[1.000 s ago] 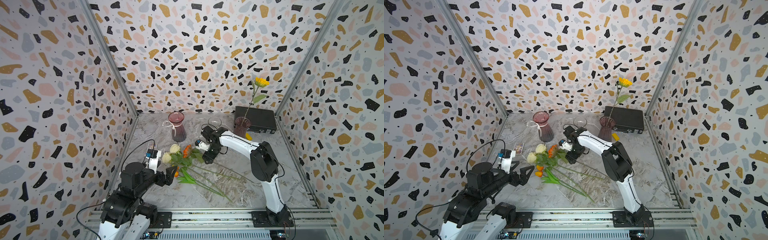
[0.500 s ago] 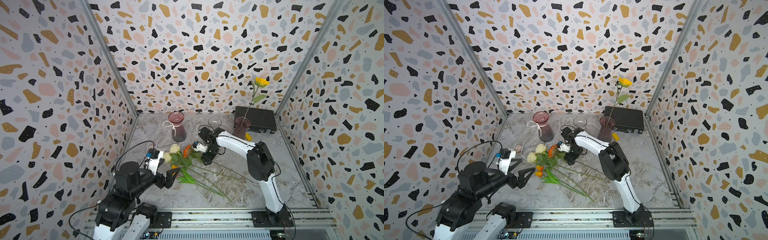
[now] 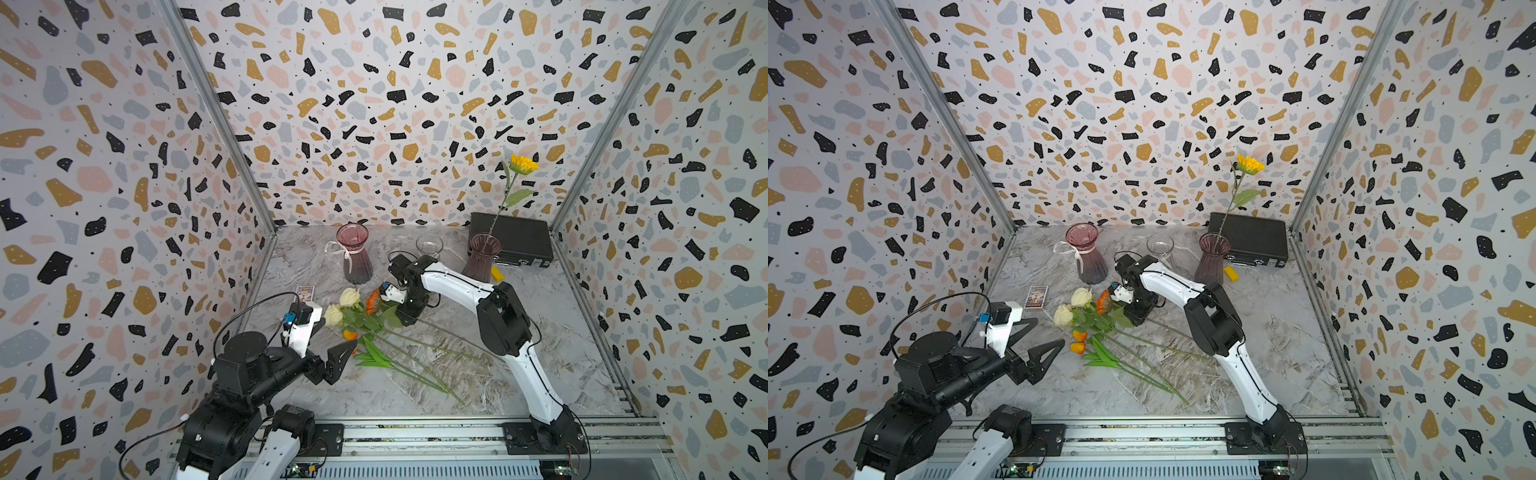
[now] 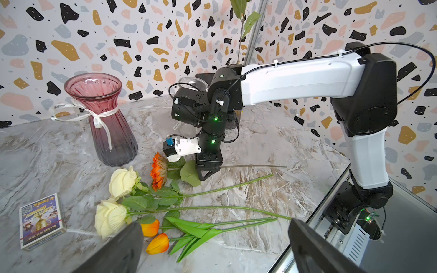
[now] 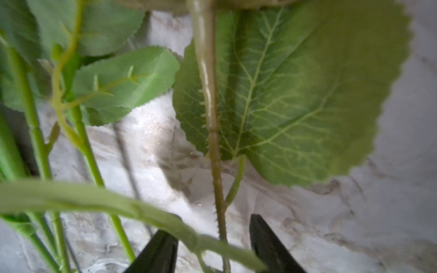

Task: Arrange the flowers in different vases according to their variety
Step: Pick up the flower at the center of the board.

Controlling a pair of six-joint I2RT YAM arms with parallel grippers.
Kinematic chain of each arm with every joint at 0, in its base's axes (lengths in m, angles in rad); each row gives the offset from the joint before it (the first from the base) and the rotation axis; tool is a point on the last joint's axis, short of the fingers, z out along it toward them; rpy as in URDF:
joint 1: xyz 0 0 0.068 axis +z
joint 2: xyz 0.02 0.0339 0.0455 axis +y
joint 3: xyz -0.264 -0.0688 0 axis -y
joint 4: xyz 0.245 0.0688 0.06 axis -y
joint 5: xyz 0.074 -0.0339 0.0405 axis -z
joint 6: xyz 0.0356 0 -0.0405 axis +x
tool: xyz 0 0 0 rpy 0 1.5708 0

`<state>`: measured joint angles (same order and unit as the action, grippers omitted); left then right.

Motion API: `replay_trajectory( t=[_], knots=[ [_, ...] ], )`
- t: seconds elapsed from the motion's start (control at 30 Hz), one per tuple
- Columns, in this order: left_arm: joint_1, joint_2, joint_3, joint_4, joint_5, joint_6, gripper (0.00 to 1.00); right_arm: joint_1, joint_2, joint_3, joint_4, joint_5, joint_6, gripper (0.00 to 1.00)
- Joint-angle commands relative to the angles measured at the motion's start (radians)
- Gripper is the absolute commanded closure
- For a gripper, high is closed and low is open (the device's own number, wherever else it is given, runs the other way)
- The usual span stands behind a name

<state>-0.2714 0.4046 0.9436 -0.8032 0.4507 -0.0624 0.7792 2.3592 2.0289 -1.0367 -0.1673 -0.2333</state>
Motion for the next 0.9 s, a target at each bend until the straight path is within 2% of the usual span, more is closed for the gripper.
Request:
replay_trajectory(
  t=[0.0,0.23,0.47,0.87],
  knots=[
    [-0.005,0.005,0.011,0.017,0.002,0.019,0.00,0.005,-0.005,0.061,-0.044,0.017,0.014,0.61],
    [-0.005,0.004,0.007,0.017,0.002,0.019,0.00,0.008,-0.009,0.084,-0.062,0.020,0.022,1.00],
    [-0.003,0.004,0.015,0.008,0.005,0.016,0.00,0.008,-0.095,0.010,-0.074,0.026,0.029,1.00],
    [-0.004,-0.026,0.017,-0.024,-0.007,0.019,0.01,0.008,-0.482,-0.239,-0.052,0.130,0.094,1.00]
  ],
)
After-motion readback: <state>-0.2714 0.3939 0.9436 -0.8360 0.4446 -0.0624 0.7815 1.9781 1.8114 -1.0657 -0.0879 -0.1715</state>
